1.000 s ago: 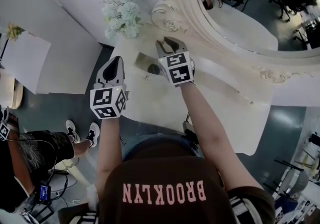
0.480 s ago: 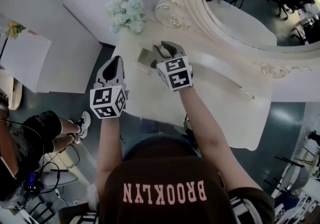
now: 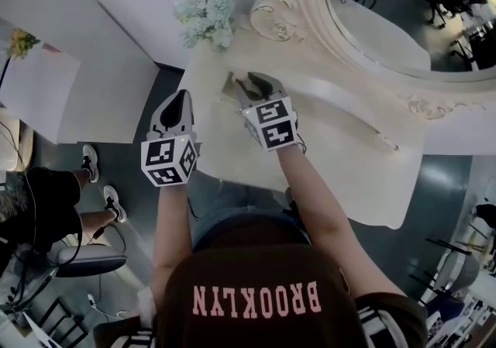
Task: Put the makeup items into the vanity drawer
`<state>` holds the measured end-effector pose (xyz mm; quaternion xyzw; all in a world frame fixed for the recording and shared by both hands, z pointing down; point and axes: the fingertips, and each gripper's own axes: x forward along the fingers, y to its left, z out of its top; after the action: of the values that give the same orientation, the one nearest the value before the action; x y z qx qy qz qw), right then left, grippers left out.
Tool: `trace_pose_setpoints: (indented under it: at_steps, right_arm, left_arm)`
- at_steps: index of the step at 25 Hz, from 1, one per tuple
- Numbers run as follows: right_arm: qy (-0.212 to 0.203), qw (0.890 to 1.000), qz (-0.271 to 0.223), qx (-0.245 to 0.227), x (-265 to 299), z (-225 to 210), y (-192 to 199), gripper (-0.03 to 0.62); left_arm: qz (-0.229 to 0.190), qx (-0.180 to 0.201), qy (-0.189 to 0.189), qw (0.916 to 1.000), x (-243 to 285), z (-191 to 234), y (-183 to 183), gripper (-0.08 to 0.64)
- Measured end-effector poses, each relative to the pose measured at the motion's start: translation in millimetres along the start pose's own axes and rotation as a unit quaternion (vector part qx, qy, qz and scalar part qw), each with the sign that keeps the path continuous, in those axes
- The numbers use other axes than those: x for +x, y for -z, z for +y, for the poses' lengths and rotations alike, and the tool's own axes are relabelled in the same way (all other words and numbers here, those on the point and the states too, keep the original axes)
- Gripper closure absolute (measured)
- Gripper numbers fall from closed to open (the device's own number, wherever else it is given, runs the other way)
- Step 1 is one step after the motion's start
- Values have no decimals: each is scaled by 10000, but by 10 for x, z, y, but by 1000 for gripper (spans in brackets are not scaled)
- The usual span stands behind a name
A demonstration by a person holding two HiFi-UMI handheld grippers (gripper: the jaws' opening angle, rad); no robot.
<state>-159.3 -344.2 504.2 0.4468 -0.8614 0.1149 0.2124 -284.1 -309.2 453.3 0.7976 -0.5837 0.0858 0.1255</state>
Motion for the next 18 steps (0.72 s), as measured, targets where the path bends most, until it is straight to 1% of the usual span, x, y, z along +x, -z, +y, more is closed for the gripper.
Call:
trace_pose_setpoints:
  at_steps: [5,8,11,14,18]
  right_arm:
    - [54,9995,253,186,70,101,229,482]
    - [177,9987,371,293,119,107,323,478]
    - [348,9975,480,382,156,95,330,459]
    - [449,9963,544,491,161,66,350,420]
    - [538,9961,446,541,104,67,297,416]
  left_arm:
    - [75,-54,83,9999,0,95,83,554]
    - [122,-132,165,9997,26,141,121,554]
    - [137,-179,244,9994,57,196,131,554]
    - [154,-209,335,9991,91,237,139,554]
    - [170,-218,480,9985,131,256,148,554]
